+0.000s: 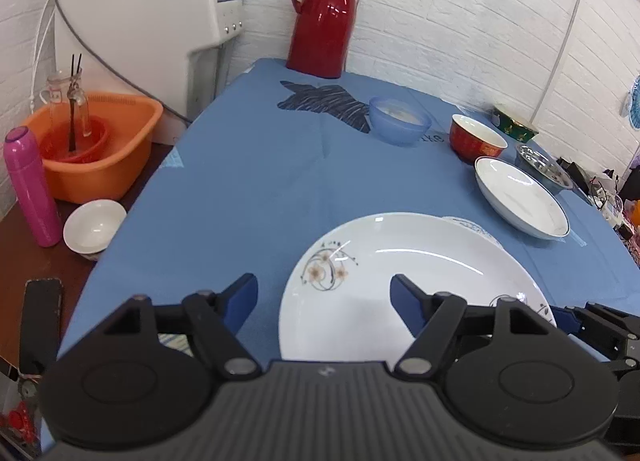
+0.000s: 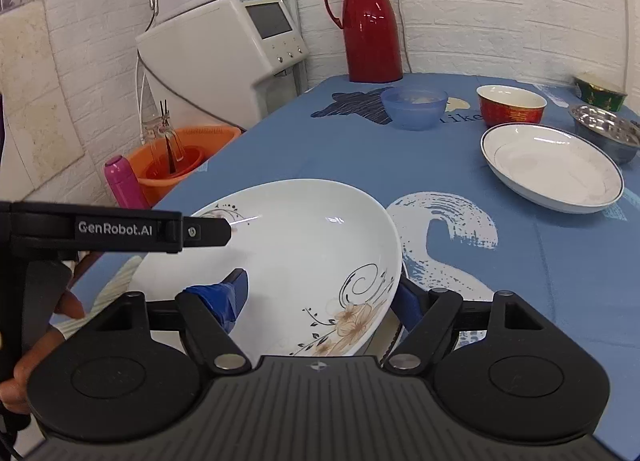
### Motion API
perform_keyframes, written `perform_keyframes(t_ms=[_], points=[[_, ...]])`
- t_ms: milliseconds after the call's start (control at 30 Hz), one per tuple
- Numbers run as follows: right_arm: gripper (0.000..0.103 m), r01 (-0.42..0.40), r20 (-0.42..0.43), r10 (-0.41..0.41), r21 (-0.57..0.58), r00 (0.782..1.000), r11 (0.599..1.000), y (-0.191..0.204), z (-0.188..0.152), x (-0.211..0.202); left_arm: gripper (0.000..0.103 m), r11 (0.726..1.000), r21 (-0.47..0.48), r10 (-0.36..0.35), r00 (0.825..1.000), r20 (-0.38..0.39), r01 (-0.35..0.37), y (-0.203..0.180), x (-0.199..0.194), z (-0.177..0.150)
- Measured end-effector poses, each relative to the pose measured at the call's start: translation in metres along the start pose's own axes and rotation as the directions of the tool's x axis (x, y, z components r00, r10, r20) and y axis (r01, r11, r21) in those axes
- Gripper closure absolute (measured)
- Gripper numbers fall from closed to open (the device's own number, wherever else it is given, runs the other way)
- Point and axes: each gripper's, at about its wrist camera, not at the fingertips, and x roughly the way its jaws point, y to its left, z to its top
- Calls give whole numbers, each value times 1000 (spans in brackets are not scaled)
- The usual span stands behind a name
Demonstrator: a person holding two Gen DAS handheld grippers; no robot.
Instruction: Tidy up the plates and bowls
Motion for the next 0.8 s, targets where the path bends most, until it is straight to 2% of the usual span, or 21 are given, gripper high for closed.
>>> perform_keyframes(t_ms=[100, 200, 300, 400, 500, 600, 667, 733, 800], points=[[39, 12, -40, -15, -72, 999, 997, 8, 1, 0, 29, 1000, -4, 13, 1000, -3, -13, 2, 0, 2], [40, -15, -54, 14, -23, 998, 1000, -1, 4, -6, 29, 1000, -10, 13, 1000, -7, -13, 2, 0, 2], [40, -12, -70, 10, -39, 997, 999, 1, 5, -8, 29, 1000, -14, 11, 1000, -7, -11, 2, 0, 3], [40, -47, -56, 49, 43, 997, 998, -10, 6, -12, 29, 1000, -13, 14, 1000, -7, -14, 0, 0, 4], [39, 6, -64, -5, 24, 998, 1000, -10, 5, -11, 28, 1000, -9, 11, 1000, -5, -11, -2, -2, 5], [38, -10, -91, 15, 56, 996, 998, -16, 2, -8, 28, 1000, 4, 17, 1000, 2, -17, -5, -3, 6], [38, -16, -112, 17, 1, 994, 1000, -9, -1, -6, 27, 1000, 8, 15, 1000, 0, -15, -9, -2, 7], [38, -12, -109, 8, -32, 994, 999, -6, -1, -7, 27, 1000, 17, 19, 1000, 1, -19, -13, -2, 7], [39, -20, -84, 20, 7, 996, 1000, -16, 1, -11, 27, 999, 27, 27, 1000, 3, -27, -17, -3, 7]])
